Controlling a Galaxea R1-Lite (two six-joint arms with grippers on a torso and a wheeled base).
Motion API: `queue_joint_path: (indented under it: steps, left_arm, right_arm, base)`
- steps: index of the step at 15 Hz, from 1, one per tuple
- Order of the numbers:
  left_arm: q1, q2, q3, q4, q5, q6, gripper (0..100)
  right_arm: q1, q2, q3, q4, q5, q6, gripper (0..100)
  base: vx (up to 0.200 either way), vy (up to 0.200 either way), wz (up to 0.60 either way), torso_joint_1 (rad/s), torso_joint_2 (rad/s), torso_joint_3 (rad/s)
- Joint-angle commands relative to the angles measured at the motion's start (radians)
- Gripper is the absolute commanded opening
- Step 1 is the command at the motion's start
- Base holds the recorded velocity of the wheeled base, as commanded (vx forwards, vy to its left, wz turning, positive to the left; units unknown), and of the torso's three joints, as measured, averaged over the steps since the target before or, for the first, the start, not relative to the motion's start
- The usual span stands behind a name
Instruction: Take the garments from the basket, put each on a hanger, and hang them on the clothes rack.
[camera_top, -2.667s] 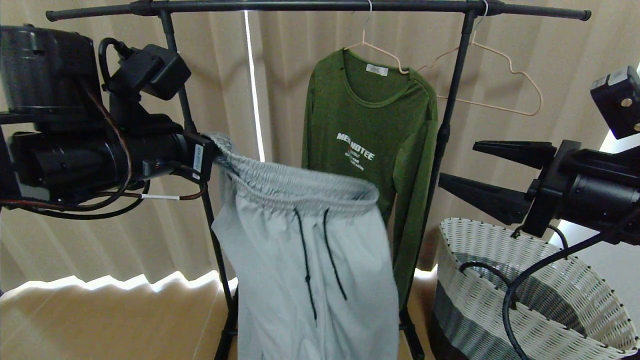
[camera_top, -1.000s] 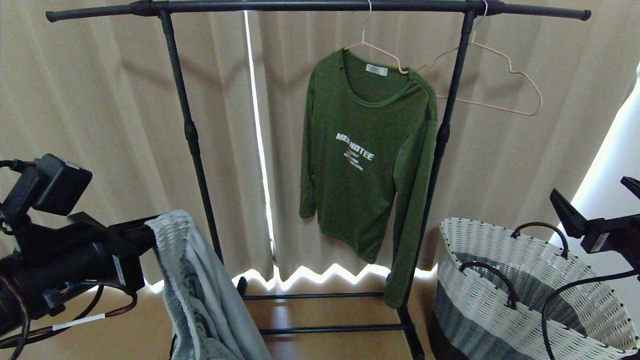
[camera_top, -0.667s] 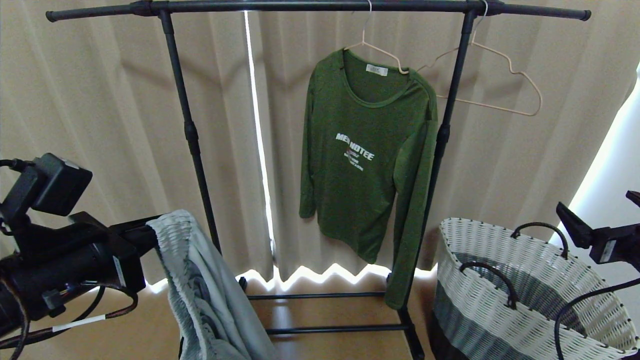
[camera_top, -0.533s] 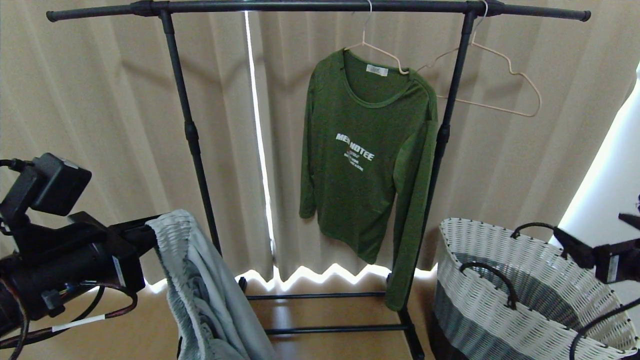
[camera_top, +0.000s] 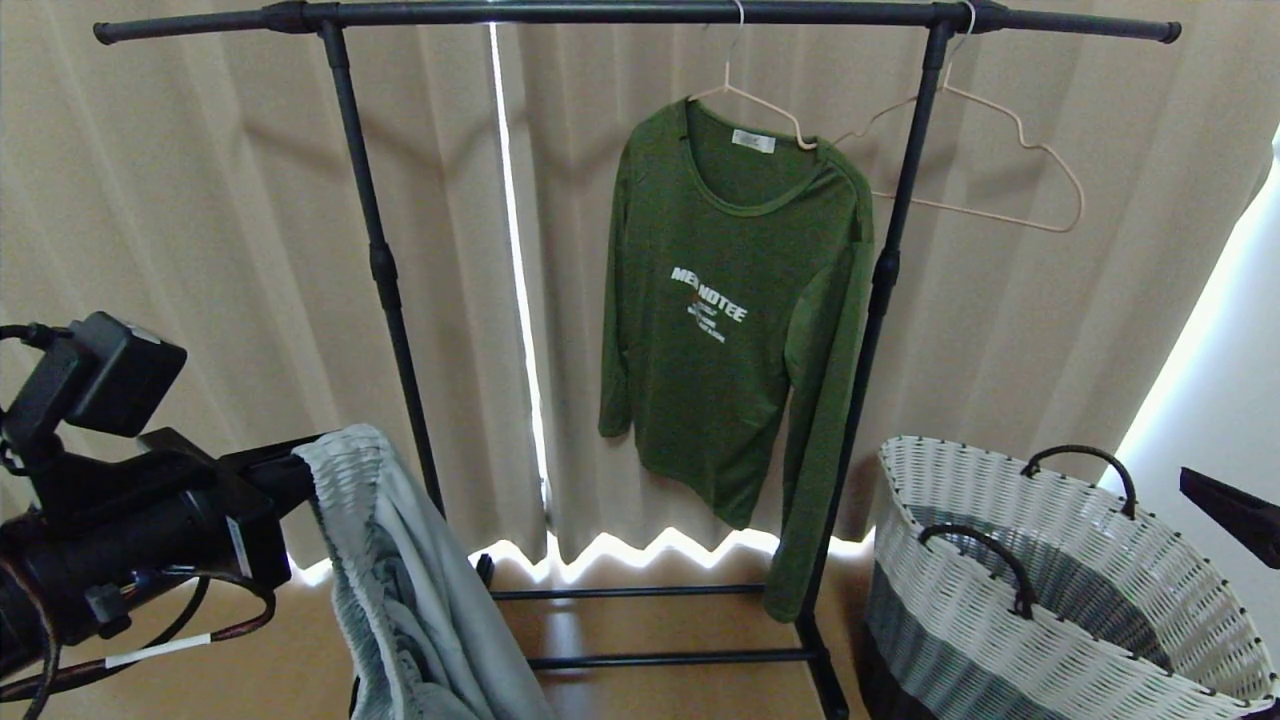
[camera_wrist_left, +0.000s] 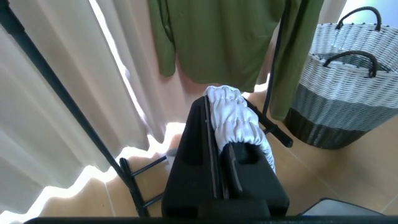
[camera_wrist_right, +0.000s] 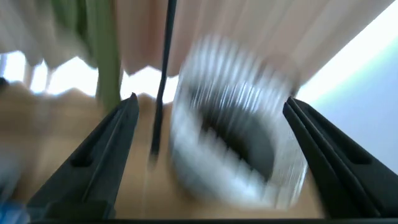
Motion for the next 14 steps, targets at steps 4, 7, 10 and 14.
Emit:
queue_joint_path:
  steps: [4,7,10,14]
  left_arm:
    - [0.002,0.000,0.002,0.000,0.000,0.001,0]
    - [0.001,0.000,0.003,0.000,0.000,0.001,0]
    - [0.001,0.000,0.003,0.000,0.000,0.001,0]
    - [0.002,-0.001,0.003,0.000,0.000,0.001,0]
  right_arm:
    - [-0.003,0.073,0.012,-0.062,0.004,-0.002,100]
    - [-0.003,0.077,0.006,-0.066,0.003,-0.002,100]
    - [-0.003,0.076,0.004,-0.068,0.001,-0.002,100]
    - [-0.003,0.073,0.001,-0.068,0.004,0.000,100]
  base:
    - [0.000,0.000,0.00,0.000,0.00,0.000]
    - [0.000,0.000,0.00,0.000,0.00,0.000]
    - [0.000,0.000,0.00,0.029,-0.12,-0.075]
    - [0.000,0.000,0.00,0.083,-0.34,-0.274]
